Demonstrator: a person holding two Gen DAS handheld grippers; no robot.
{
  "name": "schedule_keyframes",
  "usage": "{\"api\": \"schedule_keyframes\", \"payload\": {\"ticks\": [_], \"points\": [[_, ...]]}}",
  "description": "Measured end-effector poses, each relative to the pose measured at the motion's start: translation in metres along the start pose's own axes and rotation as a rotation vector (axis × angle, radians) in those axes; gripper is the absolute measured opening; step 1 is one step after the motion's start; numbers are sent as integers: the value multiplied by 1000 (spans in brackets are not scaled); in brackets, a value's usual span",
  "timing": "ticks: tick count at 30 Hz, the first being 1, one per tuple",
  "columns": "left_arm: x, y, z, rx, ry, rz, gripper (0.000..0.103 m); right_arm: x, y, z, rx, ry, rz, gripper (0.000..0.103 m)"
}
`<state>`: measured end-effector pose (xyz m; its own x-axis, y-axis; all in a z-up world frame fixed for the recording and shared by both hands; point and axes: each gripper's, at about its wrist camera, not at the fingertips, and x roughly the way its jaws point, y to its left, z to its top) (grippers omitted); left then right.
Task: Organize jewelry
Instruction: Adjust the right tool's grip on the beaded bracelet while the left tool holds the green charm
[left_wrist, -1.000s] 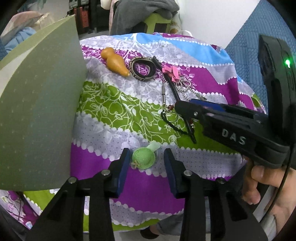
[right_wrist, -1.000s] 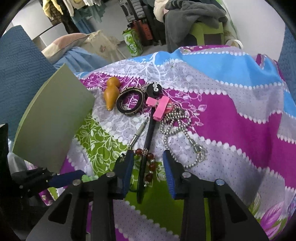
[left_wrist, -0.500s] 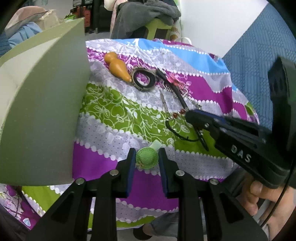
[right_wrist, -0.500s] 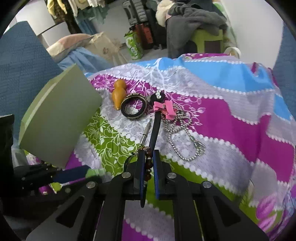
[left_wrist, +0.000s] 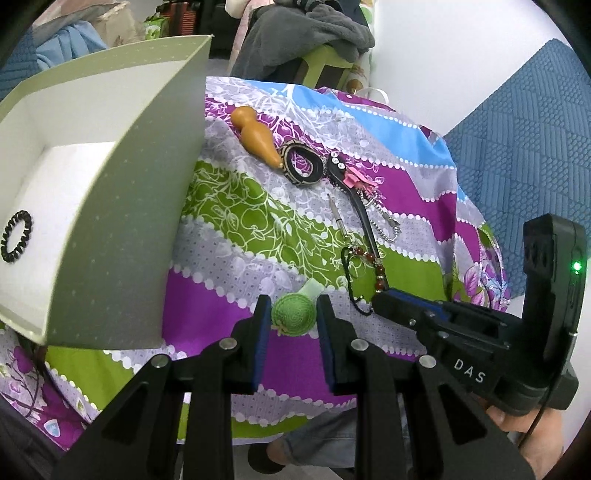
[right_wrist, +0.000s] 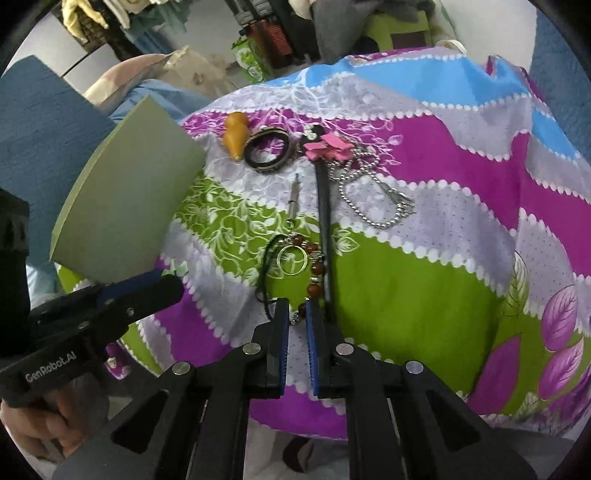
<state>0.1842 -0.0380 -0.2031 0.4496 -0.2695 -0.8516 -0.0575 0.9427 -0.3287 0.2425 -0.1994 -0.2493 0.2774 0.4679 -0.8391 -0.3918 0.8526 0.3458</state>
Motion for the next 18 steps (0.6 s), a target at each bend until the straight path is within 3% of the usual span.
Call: {"api": "schedule_keyframes", "payload": {"ticks": [2,4,8,10,18], "points": [[-1,0,0,-2,-2,-2,25,-3,4,0,-18,-19,16,28],[-1,-1,1,-1,-6,-1,25,-5,8,2,-35,-37,40,28],[-3,3,0,-9,-9,0,25,1,17,7,-83,-55,56,18],[-3,5,1,-15,-9,1,25,17,23,10,-127,-28,8,15],[1,8,1,-27,1,4,25,28,45,9,-267,-53,-152,4]]}}
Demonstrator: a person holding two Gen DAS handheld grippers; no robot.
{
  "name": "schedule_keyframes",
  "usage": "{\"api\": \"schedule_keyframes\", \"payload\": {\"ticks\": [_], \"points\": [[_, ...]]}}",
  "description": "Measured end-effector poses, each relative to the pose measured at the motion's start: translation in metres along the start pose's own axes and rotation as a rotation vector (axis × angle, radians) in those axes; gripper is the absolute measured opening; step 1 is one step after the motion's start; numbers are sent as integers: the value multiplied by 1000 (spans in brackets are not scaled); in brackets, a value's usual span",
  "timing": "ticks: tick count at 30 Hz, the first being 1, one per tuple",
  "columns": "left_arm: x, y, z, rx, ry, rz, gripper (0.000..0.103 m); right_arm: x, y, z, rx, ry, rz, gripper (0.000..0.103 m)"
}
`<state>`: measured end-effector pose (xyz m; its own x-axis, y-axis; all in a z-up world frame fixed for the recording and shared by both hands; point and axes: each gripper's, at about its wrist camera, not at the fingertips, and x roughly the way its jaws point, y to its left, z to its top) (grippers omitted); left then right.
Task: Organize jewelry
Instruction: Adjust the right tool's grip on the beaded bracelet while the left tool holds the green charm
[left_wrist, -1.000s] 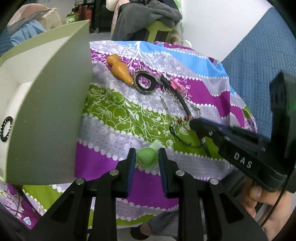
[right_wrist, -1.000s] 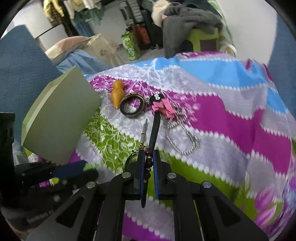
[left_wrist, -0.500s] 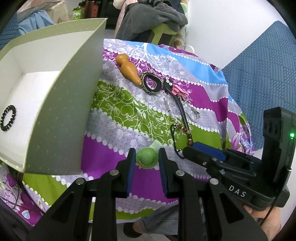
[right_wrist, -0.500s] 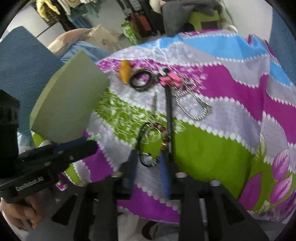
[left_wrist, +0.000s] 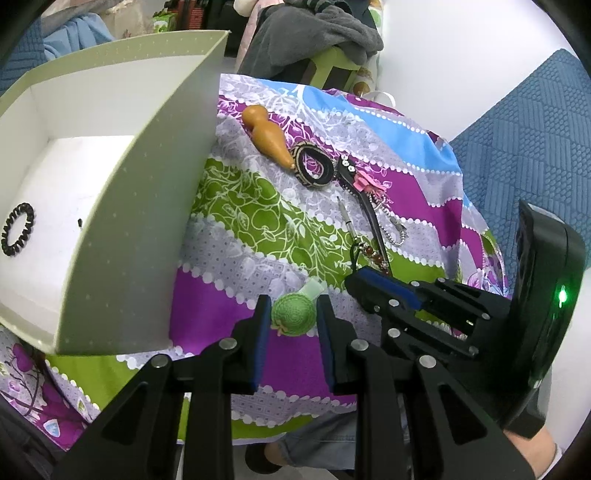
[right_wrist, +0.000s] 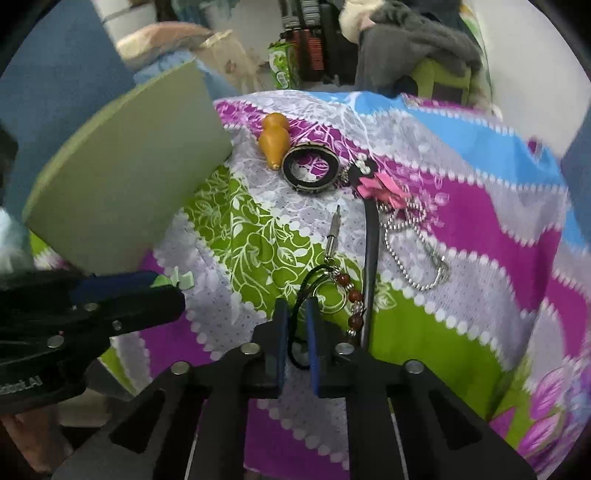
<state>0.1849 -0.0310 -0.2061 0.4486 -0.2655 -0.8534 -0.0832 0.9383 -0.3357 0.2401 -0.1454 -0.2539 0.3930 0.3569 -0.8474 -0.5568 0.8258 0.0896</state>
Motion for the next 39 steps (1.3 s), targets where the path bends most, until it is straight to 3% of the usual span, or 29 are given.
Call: {"api": "schedule_keyframes", "payload": {"ticks": [9,19,21,22,26,34,37,39], "points": [[-6,-1,1,7,-14,-5,25,-31,-12,0,132,-60,98,3],[-23,-8,3,34,-36,-22,25,-55,-23,-3,221,-112,69,5],[-23,-7,3,29,-33,-30,25,-42,-31,-4,264,-66,116,16],[-23,-7,3,27,-33,-30,25,-36,-33,-5,266,-46,111,27],[-24,-4,3,19,-37,-26,25,-17,-33,-5,224,2,68,27],[-22,1,4,6,-38,-16,25,-7,-34,-4,168,8,55,20],[-20,1,3,9,-34,-9,25,-5,-13,-4,36,16,-53,19],[-19,0,3,16,-33,-4,25,-4,-2,-4,-18,21,-99,10]]}}
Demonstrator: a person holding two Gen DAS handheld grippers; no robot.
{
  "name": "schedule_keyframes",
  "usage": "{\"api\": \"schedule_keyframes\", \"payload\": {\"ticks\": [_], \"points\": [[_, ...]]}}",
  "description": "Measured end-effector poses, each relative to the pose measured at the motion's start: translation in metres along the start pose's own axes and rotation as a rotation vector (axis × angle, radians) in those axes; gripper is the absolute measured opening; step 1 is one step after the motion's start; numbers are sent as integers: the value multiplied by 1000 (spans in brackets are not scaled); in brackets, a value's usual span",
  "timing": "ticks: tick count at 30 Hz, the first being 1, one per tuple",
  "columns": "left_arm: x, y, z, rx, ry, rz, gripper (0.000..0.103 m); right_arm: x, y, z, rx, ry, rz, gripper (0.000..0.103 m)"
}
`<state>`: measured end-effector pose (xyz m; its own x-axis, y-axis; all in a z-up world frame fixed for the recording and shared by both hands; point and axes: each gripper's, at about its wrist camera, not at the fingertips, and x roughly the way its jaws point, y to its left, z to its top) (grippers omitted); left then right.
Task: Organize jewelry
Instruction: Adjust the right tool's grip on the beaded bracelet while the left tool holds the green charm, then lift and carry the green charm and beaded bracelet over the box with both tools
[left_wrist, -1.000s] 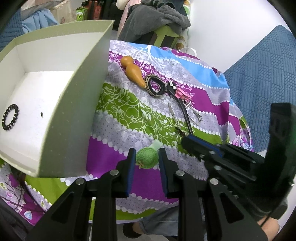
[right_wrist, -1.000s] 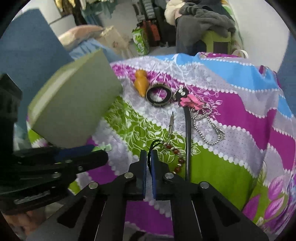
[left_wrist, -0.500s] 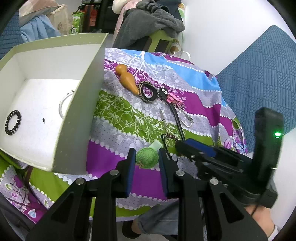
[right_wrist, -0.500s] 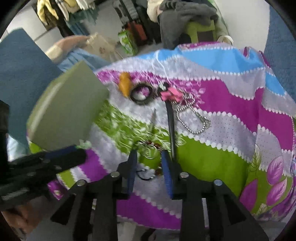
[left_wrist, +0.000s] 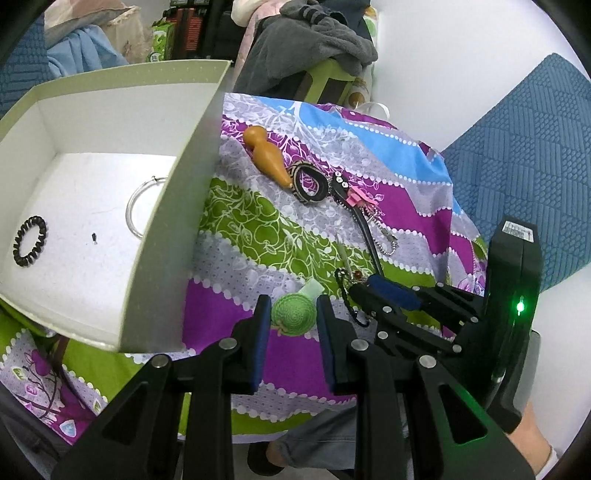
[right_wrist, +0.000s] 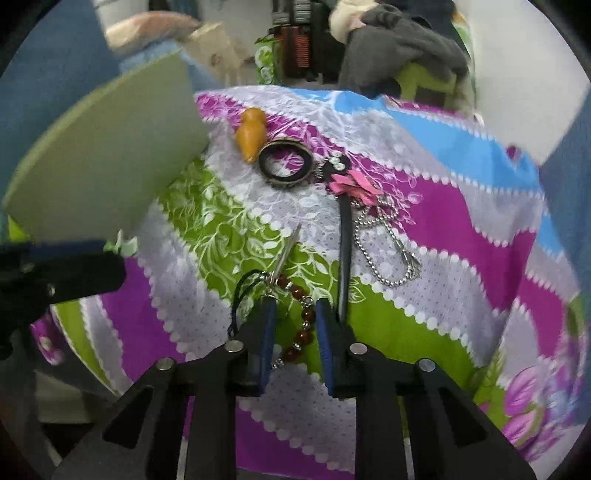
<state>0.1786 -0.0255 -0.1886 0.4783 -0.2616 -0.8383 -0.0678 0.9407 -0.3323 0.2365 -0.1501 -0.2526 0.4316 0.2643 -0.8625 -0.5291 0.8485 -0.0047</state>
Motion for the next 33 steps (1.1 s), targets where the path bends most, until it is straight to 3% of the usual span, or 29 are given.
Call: {"api": "schedule_keyframes", "payload": {"ticks": [3,6,16,24,33], "points": [[0,-1,0,0,2,0,25,-1,6,0,-13,16,-27,6],[-3,-3,1,8,-4,-2,25,-5,-3,-2,67,26,21,5],[-11,-1,3,6,-12,-24,25,-50,-25,2,226,-84,105,5],[-38,-6,17,4,-34,-66,25,-84,-23,19,257,-142,122,6],[-78,2,40,12,-76,-64,25,-130,-7,52,244,-190,148,6]]}}
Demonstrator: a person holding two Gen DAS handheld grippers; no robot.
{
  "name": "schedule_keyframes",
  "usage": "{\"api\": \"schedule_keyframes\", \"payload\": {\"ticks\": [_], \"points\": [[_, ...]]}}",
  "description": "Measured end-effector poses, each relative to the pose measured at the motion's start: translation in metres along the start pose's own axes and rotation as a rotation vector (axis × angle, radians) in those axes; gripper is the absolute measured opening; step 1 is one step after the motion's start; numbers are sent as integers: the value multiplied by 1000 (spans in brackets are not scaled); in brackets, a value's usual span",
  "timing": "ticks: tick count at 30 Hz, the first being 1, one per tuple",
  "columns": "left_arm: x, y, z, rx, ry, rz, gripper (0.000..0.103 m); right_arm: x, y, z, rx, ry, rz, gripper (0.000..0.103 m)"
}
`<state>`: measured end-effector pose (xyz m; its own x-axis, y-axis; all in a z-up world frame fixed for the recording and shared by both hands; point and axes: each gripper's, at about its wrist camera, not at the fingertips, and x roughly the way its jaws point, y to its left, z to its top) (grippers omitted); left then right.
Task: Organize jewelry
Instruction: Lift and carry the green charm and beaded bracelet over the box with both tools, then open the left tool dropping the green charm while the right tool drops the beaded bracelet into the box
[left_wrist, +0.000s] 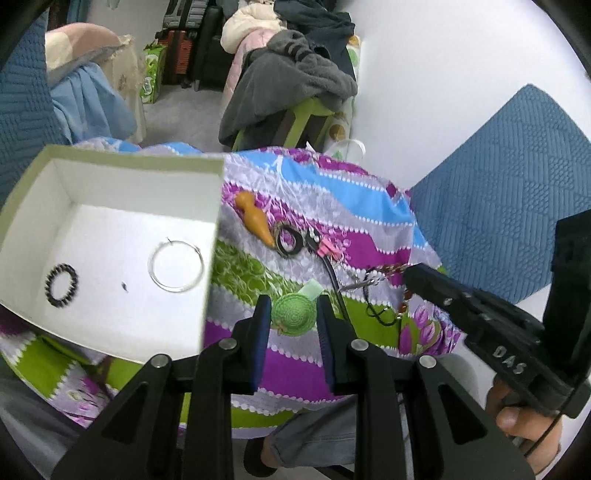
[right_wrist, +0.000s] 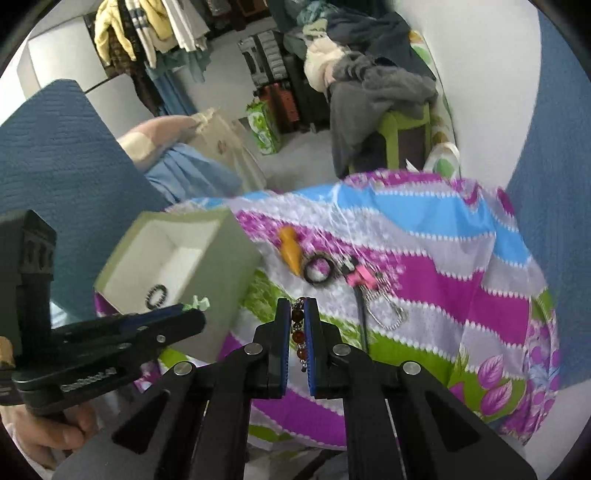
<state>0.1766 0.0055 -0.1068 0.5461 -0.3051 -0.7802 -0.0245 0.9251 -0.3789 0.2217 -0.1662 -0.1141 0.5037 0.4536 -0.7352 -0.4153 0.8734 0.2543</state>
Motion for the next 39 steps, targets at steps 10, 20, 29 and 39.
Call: {"api": "schedule_keyframes", "payload": {"ticks": [10,20,29,39], "points": [[-72,22,50,48,-93,29,25,-41,62,57,-86,-100,-17,6],[-121,62,76,94,-132,80,25,-46,124,85,-114,-155,-13,6],[-108,105,70,109,-101,91,25,-2,147,71,-64,-118,-19,6],[-56,138,39,77,9,83,25,70,151,19,-37,35,-39,6]]}}
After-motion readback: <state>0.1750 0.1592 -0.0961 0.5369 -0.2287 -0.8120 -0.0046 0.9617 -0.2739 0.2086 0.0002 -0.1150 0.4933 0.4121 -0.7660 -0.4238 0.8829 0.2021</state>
